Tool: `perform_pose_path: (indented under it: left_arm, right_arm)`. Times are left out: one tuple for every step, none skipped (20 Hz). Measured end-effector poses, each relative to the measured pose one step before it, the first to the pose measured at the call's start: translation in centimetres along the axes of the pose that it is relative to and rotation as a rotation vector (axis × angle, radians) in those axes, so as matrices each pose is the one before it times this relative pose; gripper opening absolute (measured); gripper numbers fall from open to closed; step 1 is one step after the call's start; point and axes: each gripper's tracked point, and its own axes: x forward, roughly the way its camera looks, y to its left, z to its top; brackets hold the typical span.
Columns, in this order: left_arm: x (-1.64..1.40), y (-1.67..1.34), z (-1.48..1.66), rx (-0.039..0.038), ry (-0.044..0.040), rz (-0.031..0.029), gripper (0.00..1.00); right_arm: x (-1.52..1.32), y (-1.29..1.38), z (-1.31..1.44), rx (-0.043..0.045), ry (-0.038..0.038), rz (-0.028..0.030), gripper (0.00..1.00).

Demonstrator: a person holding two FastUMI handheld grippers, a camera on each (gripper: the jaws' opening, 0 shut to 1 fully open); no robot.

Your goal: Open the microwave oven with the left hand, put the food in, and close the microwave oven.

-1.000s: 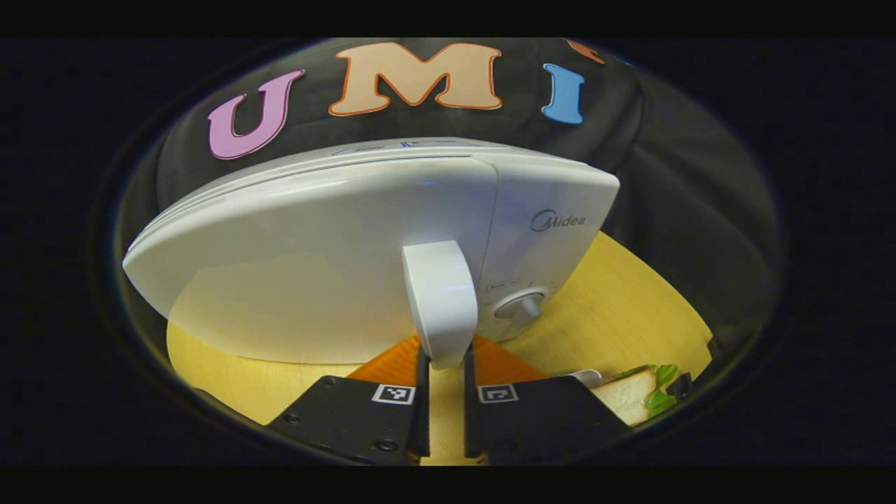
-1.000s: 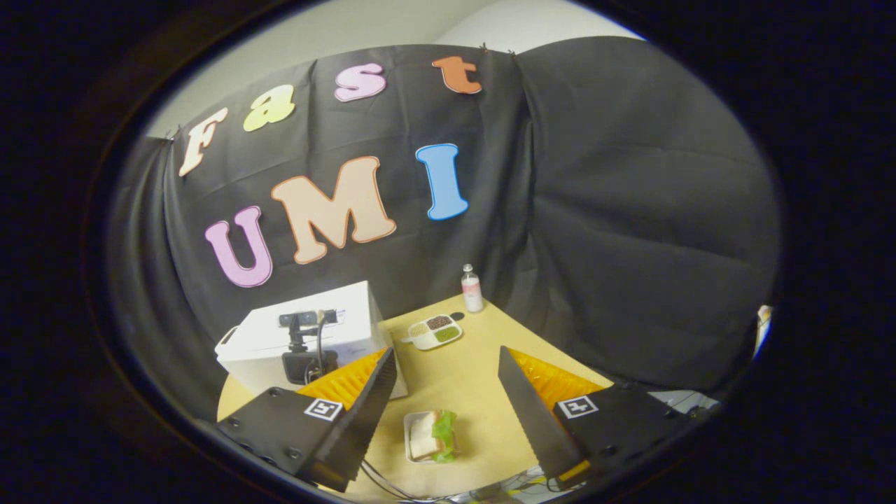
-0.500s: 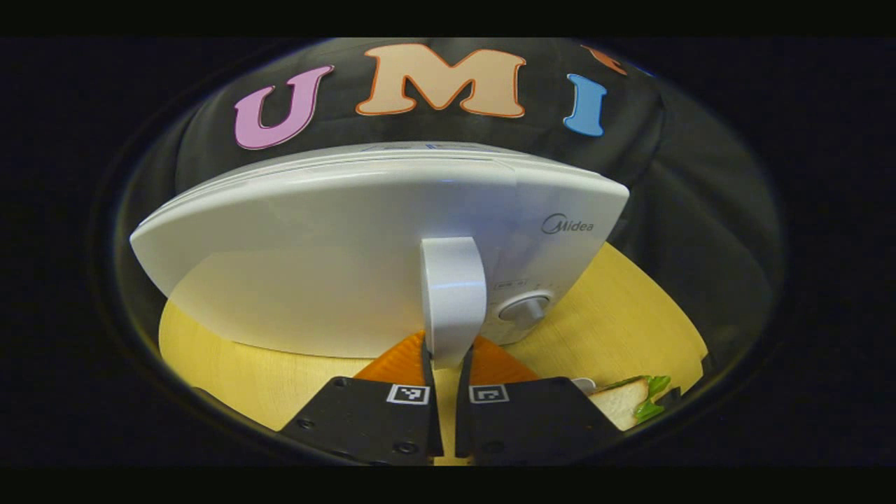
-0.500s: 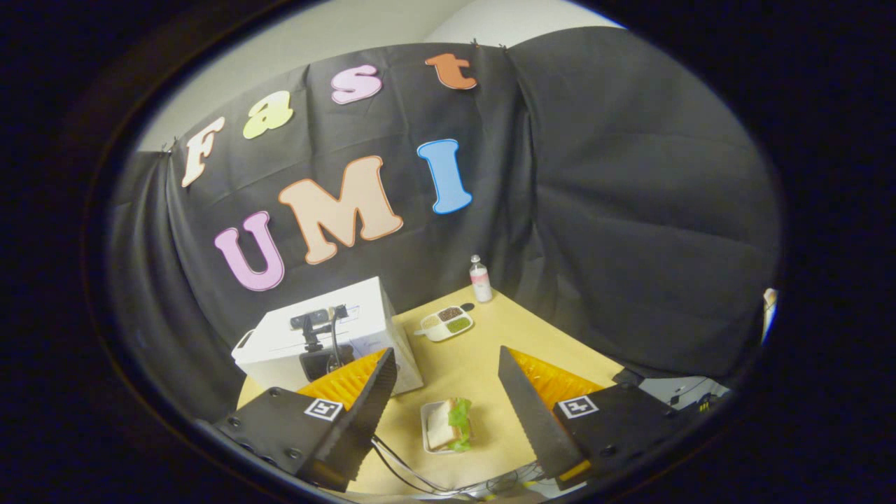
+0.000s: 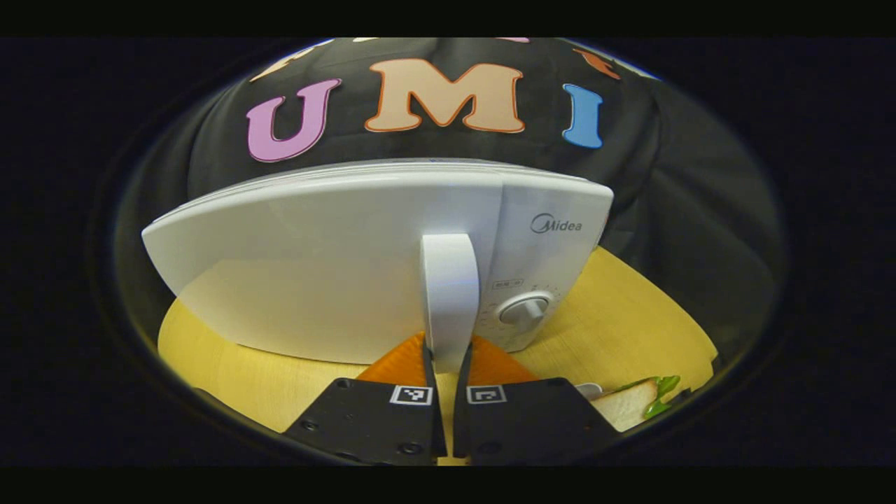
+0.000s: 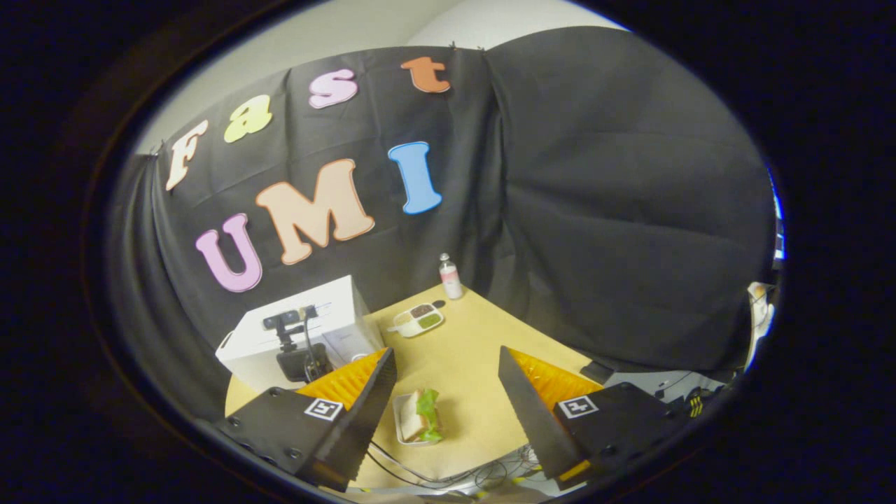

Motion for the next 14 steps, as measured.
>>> perform_pose_path:
  left_arm:
    - [-1.394, 0.012, -0.991, -0.02138, 0.00856, 0.01643, 0.04]
    - [-0.787, 0.091, -0.093, 0.03733, -0.03754, 0.00200, 0.04]
    - [-0.826, 0.124, -0.278, 0.05357, -0.03304, -0.00490, 0.03]
    - [-0.691, 0.038, -0.563, 0.03151, -0.00718, -0.01338, 0.04]
    - [-0.534, -0.074, -0.263, -0.00405, -0.00212, -0.01625, 0.06]
    - [-0.686, 0.043, -0.453, -0.02367, 0.00993, -0.01701, 0.08]
    - [-0.735, 0.066, -0.536, -0.01655, 0.01535, -0.00699, 0.10]
    - [-0.511, 0.170, -0.173, -0.00619, 0.00067, 0.00444, 0.12]
    - [-0.572, 0.216, -0.319, -0.00140, 0.00194, 0.01421, 0.14]
    - [-0.480, 0.197, -0.462, 0.00016, 0.00050, 0.01722, 0.15]
    - [-0.548, 0.191, -0.182, -0.00547, -0.00396, 0.01568, 0.18]
    - [-0.689, 0.255, -0.301, -0.01005, 0.00218, 0.01409, 0.17]
    - [-0.484, 0.287, -0.217, -0.01244, 0.00123, 0.01372, 0.21]
    - [-0.588, 0.419, -0.204, -0.01109, 0.00097, 0.01493, 0.20]
  right_arm:
    - [0.200, -0.473, 0.074, 0.00338, 0.00043, -0.00181, 0.95]
    - [0.223, -0.388, -0.044, 0.00091, 0.00079, -0.00009, 0.92]
    - [0.283, -0.245, -0.001, 0.00107, 0.00397, 0.00553, 0.92]
    - [0.418, 0.071, -0.208, -0.00176, 0.01039, 0.01519, 0.95]
    - [0.409, 0.128, -0.202, -0.00708, 0.01052, 0.02077, 0.95]
    - [0.456, 0.208, -0.169, -0.00894, 0.00824, 0.02328, 0.95]
    - [0.450, 0.228, -0.320, -0.00789, 0.01562, 0.02587, 0.92]
    - [0.427, 0.401, -0.649, -0.00778, 0.02332, 0.03146, 0.95]
    - [0.392, 0.497, -0.587, -0.00835, 0.02263, 0.03066, 0.95]
    - [0.280, 0.452, -0.365, -0.00687, 0.01553, 0.03240, 0.95]
    - [0.233, 0.553, -0.257, -0.00675, 0.01102, 0.03362, 0.93]
    - [0.299, 0.445, -0.284, -0.00897, 0.00955, 0.03094, 0.93]
    - [0.306, 0.242, -0.213, -0.01205, 0.00865, 0.02721, 0.93]
    - [0.362, 0.104, -0.305, -0.01373, 0.00892, 0.02314, 0.93]
